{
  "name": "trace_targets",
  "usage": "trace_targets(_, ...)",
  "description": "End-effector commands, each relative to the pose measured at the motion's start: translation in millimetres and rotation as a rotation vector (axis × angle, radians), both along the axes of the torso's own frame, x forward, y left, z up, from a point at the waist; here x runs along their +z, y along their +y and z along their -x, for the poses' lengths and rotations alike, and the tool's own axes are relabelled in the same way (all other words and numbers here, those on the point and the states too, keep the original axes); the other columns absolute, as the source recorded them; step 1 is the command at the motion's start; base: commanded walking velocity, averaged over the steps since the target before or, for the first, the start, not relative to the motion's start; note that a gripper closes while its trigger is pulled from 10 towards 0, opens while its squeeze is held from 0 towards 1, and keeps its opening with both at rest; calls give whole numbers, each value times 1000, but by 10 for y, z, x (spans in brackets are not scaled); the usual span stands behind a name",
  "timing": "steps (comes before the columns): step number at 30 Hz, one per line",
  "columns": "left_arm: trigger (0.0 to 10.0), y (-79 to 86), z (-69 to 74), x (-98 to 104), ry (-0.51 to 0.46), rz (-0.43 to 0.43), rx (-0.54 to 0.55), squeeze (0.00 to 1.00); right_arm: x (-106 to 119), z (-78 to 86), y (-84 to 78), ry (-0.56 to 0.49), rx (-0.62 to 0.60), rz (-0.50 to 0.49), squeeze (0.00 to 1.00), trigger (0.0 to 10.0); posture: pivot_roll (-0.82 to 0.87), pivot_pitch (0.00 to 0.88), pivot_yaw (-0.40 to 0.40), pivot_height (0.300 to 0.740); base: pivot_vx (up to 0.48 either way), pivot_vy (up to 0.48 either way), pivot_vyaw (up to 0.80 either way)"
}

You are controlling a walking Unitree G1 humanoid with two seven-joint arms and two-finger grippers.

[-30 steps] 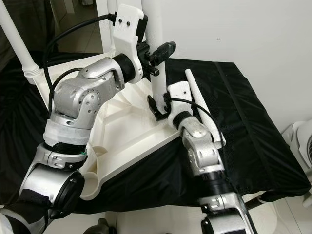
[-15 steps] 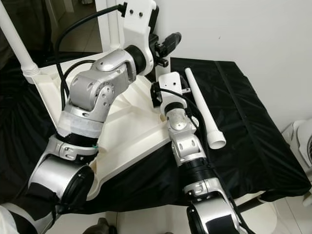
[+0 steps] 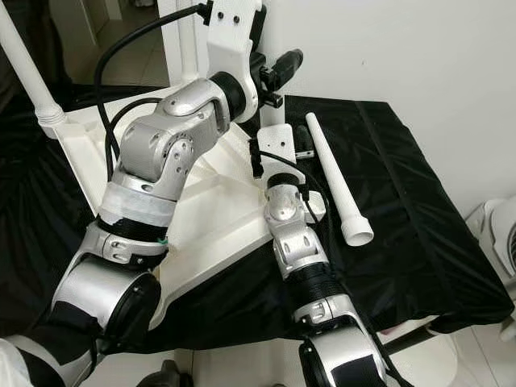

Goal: Building children table

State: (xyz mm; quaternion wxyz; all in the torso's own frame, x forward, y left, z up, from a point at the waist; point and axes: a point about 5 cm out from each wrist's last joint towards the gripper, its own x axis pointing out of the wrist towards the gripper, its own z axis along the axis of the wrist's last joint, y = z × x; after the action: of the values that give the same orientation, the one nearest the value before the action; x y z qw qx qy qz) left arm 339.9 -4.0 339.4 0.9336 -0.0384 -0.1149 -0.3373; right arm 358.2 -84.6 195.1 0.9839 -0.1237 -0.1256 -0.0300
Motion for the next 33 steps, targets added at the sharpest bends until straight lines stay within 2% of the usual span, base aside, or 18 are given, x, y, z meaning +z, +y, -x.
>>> trace_targets(1, 10000, 30, -16, 106, -13, 44, 140, 0, 17, -15, -10, -13, -15, -3, 0, 0, 98, 0, -55, 740, 0, 0, 0)
trace_targets(16, 10000, 22, -23, 109, -7, 43, 138, 0, 37, -26, -18, -49, -62, -20, 0, 0, 104, 0, -57, 740, 0, 0, 0)
trace_targets(17, 10000, 25, -27, 107, -8, 44, 134, 0, 35, -33, -21, -45, -66, -31, 0, 10000, 104, 0, -56, 740, 0, 0, 0)
trace_targets(19, 10000, 26, -31, 100, -2, 53, 127, 0, 38, -37, -22, -43, -66, -45, 0, 10000, 103, 0, -56, 740, 0, 0, 0)
trace_targets(20, 10000, 25, -30, 93, 5, 71, 111, 1000, 42, -42, -15, -45, -61, -53, 0, 10000, 103, 0, -55, 740, 0, 0, 0)
trace_targets(23, 10000, 21, -27, 85, 13, 86, 96, 1000, 47, -45, -8, -47, -56, -58, 0, 10000, 102, 0, -55, 740, 0, 0, 0)
trace_targets(24, 10000, 9, -15, 76, 21, 101, 76, 1000, 35, -52, 10, -25, -39, -107, 0, 10000, 103, 0, -54, 740, 0, 0, 0)
trace_targets(27, 10000, -2, -2, 87, 9, 102, 68, 1000, 30, -62, 25, -5, -21, -154, 0, 10000, 102, 0, -53, 740, 0, 0, 0)
trace_targets(31, 10000, -9, 9, 109, -8, 107, 66, 1000, 31, -72, 37, 6, -9, -180, 0, 10000, 102, 0, -52, 740, 0, 0, 0)
trace_targets(32, 10000, -20, 32, 125, -25, 112, 48, 0, 36, -78, 35, 10, -7, -193, 0, 10000, 101, 0, -52, 740, 0, 0, 0)
trace_targets(33, 10000, -37, 92, 145, -45, 132, -1, 0, 42, -92, 12, 21, -15, -225, 0, 10000, 100, 0, -52, 740, 0, 0, 0)
